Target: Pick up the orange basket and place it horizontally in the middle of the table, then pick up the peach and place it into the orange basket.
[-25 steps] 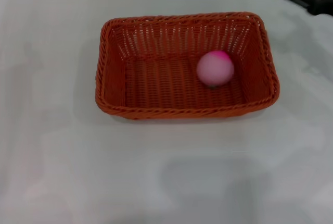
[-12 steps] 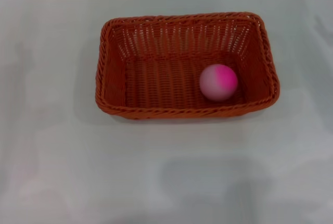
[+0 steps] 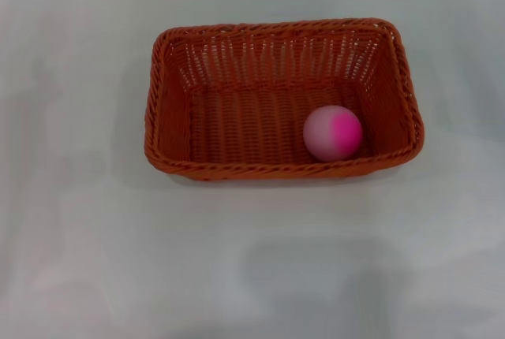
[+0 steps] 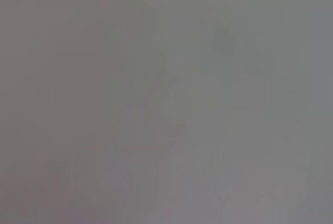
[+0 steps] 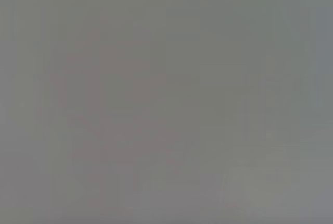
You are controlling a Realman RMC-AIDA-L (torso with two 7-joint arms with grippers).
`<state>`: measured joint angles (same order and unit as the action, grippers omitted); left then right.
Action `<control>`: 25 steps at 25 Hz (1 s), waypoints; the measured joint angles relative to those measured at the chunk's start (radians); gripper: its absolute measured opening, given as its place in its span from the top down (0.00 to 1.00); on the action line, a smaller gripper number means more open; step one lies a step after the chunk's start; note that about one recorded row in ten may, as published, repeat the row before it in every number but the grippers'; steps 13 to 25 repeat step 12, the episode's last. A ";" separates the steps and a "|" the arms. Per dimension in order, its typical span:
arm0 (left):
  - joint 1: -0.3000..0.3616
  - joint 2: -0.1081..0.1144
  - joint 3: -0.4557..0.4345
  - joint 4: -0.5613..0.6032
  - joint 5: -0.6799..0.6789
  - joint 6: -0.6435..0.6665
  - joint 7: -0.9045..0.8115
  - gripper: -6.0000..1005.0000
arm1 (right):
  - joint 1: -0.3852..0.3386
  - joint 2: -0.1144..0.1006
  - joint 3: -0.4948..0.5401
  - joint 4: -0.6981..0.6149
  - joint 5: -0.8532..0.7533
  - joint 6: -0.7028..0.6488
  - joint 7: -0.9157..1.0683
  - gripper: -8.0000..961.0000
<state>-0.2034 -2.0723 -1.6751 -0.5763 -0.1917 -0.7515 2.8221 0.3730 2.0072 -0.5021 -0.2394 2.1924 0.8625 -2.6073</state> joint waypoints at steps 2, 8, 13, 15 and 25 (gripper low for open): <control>-0.002 0.000 0.000 0.005 0.000 -0.002 0.003 0.37 | 0.003 0.000 0.054 0.012 0.000 -0.005 -0.022 0.09; -0.005 -0.002 0.000 0.044 0.000 -0.048 0.003 0.37 | -0.002 0.001 0.100 0.021 0.002 0.001 -0.023 0.09; -0.005 -0.002 0.000 0.050 -0.001 -0.054 0.003 0.37 | -0.004 0.001 0.105 0.024 0.003 0.001 -0.022 0.09; -0.005 -0.002 0.000 0.050 -0.001 -0.054 0.003 0.37 | -0.004 0.001 0.105 0.024 0.003 0.001 -0.022 0.09; -0.005 -0.002 0.000 0.050 -0.001 -0.054 0.003 0.37 | -0.004 0.001 0.105 0.024 0.003 0.001 -0.022 0.09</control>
